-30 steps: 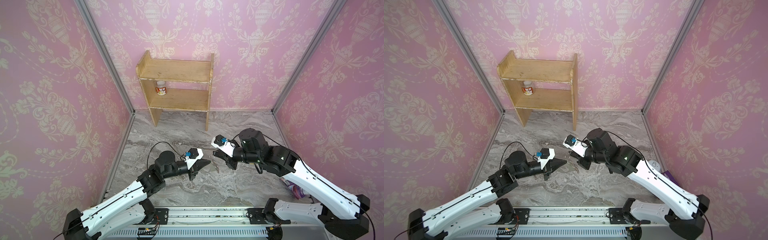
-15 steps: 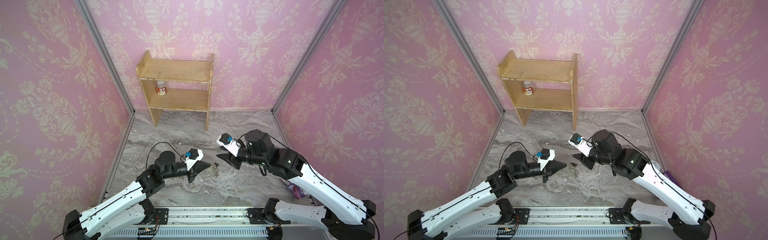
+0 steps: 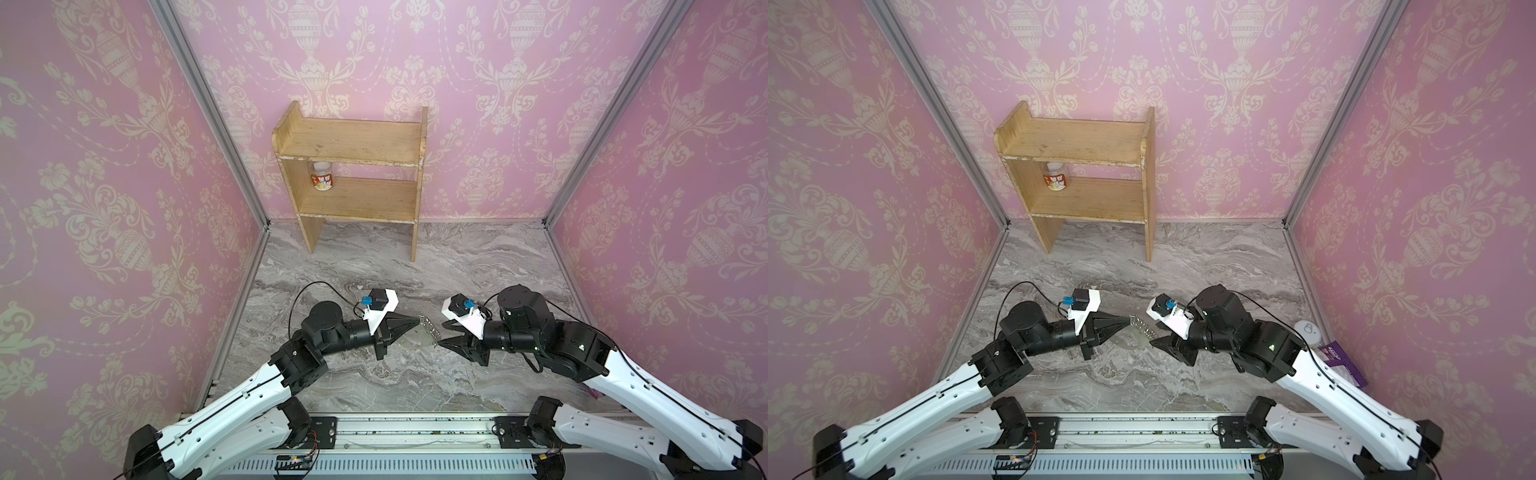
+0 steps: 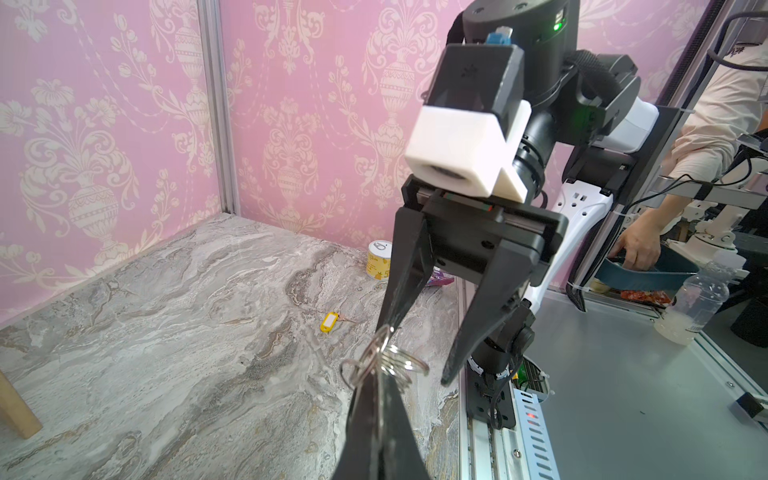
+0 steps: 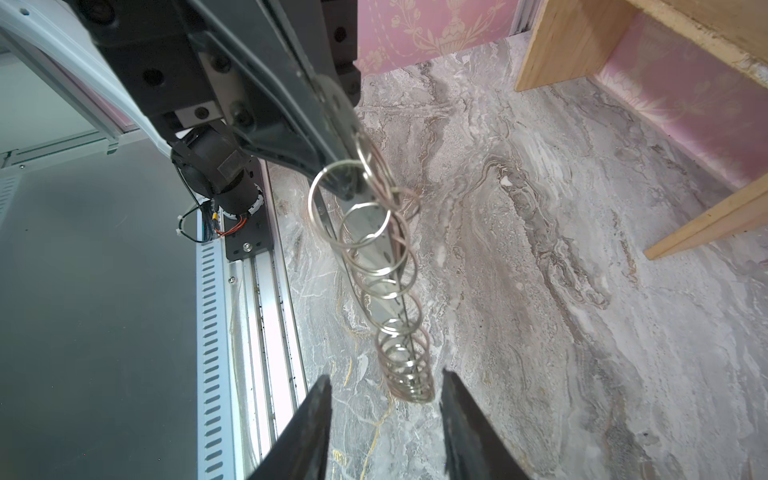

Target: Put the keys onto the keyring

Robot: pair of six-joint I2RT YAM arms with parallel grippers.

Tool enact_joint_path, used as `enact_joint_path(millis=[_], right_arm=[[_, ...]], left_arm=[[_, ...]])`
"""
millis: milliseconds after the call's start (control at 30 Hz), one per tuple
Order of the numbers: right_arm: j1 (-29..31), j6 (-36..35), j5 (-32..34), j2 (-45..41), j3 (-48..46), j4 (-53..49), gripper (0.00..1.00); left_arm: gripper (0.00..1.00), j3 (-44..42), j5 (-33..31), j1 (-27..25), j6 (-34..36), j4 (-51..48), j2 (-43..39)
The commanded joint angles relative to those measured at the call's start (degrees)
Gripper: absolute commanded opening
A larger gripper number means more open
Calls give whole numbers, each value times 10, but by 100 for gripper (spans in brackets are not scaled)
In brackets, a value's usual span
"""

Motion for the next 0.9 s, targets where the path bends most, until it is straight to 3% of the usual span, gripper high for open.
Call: enact_joint_path(millis=[0,133,500,667,867], right_arm=[[-2,6,-31,-12,-13,45,58],[-2,-5,-39,-8,-22,59,66],[-19,30,-77,-5,-54,114,64],[-24,48,-103,-7,-61,143,56],[-30,45,-120,-8,-59,139,38]], left_arm=[[0,17,27,6,-18,25,4],[0,22,44,6,-19,27,7],[0,40,61,6,-41,64,7],[0,40,62,6,-50,83,9],[0,37,62,7,-55,91,10]])
